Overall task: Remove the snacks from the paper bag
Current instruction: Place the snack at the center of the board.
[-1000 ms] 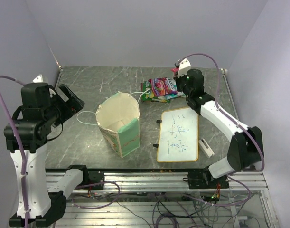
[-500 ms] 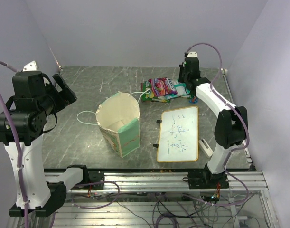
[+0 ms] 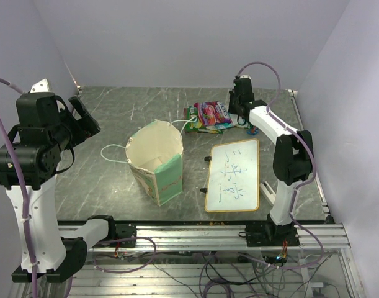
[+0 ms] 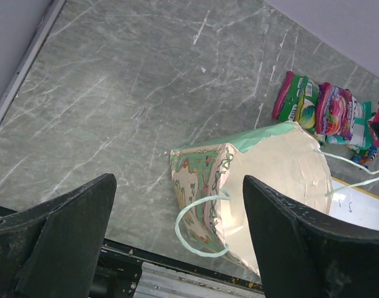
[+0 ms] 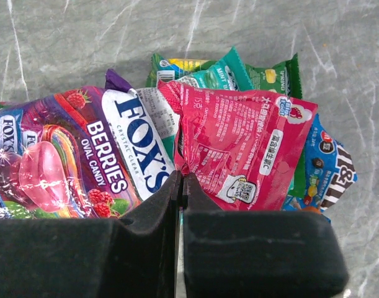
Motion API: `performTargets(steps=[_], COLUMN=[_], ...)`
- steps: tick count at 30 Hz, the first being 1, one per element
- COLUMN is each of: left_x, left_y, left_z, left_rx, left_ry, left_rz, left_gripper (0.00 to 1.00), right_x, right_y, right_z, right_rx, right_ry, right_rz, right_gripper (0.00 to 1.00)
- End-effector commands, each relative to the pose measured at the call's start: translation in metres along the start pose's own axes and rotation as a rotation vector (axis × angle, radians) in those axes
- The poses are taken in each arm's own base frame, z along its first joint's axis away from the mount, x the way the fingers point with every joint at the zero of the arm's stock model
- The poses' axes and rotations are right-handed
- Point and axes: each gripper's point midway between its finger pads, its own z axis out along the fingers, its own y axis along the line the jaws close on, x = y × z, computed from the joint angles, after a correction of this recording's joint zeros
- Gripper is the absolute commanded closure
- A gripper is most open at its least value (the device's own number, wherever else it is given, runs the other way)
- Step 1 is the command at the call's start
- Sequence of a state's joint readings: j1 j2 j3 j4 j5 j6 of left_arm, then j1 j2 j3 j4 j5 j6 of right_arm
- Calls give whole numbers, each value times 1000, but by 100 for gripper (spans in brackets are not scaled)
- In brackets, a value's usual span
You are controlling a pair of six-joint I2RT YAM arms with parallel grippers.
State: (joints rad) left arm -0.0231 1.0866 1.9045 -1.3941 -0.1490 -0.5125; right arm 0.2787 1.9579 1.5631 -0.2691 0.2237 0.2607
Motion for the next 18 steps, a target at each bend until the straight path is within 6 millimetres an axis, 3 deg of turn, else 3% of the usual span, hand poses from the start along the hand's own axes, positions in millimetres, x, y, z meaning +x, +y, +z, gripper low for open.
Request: performTargets(steps=[1, 8, 18], left_x=[2, 9, 11], left_y=[0, 1, 1], left_z=[-2, -1, -5], left_rx=[8, 11, 19], left_ry=[1, 17, 16], left_rz=[-1, -14, -24], left_gripper=[7, 7, 7], right_x=[-9, 10, 16], right_y=[9, 14, 16], right_z=[4, 8, 12], right_rx=[-26, -53, -73], right_ry=[-10, 19, 15], right_rz=[40, 78, 73], right_gripper=[100, 100, 100])
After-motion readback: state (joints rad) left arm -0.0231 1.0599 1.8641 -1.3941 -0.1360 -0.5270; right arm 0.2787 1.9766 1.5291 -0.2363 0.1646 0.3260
